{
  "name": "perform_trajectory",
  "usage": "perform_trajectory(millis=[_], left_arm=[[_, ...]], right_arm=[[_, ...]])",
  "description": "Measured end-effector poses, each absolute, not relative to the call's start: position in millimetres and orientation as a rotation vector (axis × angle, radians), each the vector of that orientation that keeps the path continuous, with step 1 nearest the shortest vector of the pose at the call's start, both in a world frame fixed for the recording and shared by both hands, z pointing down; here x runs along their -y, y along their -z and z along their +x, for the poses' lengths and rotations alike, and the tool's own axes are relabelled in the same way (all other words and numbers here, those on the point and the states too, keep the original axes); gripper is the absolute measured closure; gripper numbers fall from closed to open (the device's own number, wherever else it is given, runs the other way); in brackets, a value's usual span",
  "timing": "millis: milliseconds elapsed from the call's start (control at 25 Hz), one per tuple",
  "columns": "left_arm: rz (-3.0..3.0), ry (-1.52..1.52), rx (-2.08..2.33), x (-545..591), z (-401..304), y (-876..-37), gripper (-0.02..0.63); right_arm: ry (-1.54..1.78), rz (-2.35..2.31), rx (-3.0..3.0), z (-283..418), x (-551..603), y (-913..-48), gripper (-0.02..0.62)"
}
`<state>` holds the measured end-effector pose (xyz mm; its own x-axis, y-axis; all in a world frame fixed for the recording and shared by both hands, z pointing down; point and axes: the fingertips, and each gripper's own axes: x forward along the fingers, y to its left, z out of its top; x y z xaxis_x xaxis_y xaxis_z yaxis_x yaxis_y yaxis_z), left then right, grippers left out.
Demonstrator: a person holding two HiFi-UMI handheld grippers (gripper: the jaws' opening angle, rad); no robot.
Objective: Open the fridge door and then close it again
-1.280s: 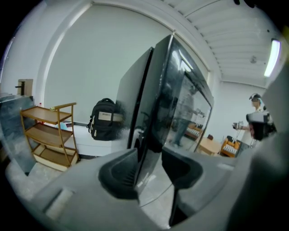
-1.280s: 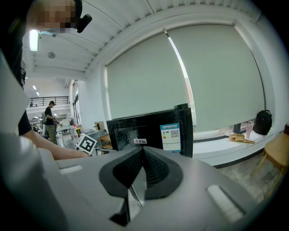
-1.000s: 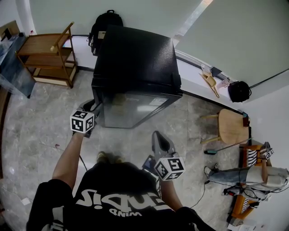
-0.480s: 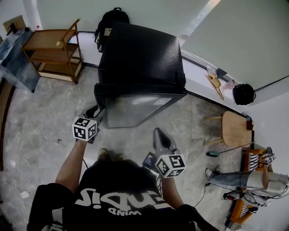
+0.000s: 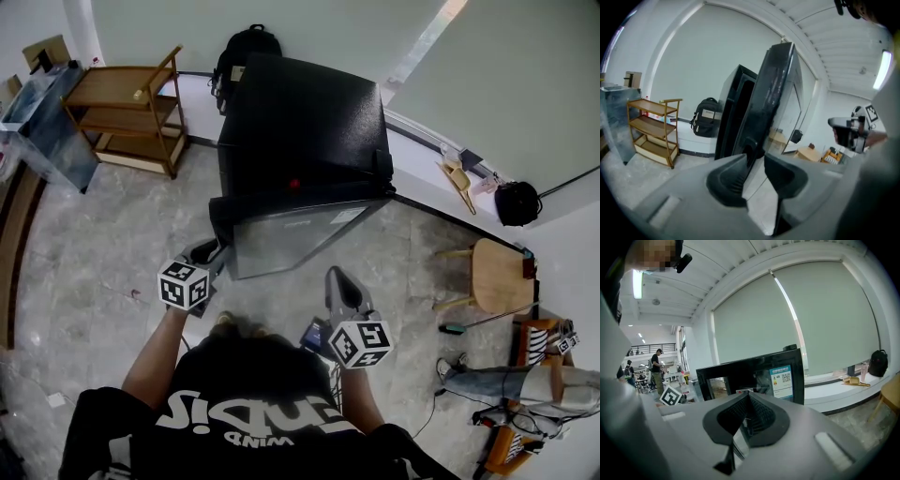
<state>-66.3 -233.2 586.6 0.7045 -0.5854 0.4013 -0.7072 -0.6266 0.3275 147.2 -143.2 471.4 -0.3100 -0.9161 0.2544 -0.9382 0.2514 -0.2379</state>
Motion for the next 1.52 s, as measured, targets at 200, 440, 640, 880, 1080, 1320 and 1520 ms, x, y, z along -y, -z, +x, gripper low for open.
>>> perform_trajectory(millis=[200,440,640,880,1080,1320,1520], left_arm=[[2.443,-0.348,0.927,206,-64,-585,0.5],[2.428,-0.311,0.865,173,-55,-585,0.512],[2.413,-0.297,0.81,150,-48,-585,0.518],[2.407,-0.291,0.753,134,-43,-585,0.522],[2.418,-0.309,0.736,132,-42,-583,0.526],[2.416,-0.32,0.738,127,-42,-582,0.528],[2.411,-0.324,0.721,123,-38,-582,0.528]], right_arm=[[-0.533,1.807,2.439,146,142,-469,0.598],[-0.537,1.795,2.441,144,140,-473,0.598],[-0.547,1.787,2.438,145,139,-477,0.598],[-0.546,1.778,2.435,149,139,-477,0.598],[-0.537,1.756,2.438,150,142,-475,0.598],[-0.535,1.73,2.454,145,143,-474,0.598],[-0.544,1.711,2.461,144,144,-475,0.598]])
